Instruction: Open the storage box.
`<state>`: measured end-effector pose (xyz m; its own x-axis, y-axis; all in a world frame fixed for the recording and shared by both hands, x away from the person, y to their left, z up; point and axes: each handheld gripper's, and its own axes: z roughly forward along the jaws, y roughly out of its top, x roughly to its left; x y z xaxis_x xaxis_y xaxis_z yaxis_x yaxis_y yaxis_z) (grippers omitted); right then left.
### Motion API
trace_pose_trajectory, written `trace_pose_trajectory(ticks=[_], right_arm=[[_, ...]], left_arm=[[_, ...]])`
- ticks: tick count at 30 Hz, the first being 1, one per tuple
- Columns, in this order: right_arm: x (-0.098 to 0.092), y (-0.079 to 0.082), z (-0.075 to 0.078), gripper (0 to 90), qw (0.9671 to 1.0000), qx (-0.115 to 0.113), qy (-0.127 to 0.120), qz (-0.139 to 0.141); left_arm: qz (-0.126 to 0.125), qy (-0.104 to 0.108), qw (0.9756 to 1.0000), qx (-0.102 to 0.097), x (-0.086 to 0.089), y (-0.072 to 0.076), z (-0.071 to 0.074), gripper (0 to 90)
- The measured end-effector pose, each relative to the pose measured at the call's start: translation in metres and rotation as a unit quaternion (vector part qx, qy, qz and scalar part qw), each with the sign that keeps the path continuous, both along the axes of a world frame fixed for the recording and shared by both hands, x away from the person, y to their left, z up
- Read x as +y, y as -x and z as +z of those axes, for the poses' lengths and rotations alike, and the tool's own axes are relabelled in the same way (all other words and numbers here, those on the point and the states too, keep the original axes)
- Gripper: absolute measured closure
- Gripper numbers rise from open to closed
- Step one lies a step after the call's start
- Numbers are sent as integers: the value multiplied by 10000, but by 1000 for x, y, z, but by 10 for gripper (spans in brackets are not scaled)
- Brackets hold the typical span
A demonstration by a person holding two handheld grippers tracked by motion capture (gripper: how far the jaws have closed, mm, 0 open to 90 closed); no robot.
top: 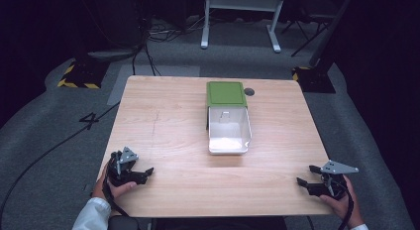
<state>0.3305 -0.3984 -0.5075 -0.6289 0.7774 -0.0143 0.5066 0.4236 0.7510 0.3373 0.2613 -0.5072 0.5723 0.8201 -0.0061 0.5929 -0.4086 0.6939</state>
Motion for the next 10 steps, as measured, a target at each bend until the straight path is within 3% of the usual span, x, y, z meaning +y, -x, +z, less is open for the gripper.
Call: trace_pose_trajectory(ticks=[10], right_arm=[[0,0,0,213,10000,0,-7,2]], left_arm=[[9,11,10000,2,0,-1,0,148]])
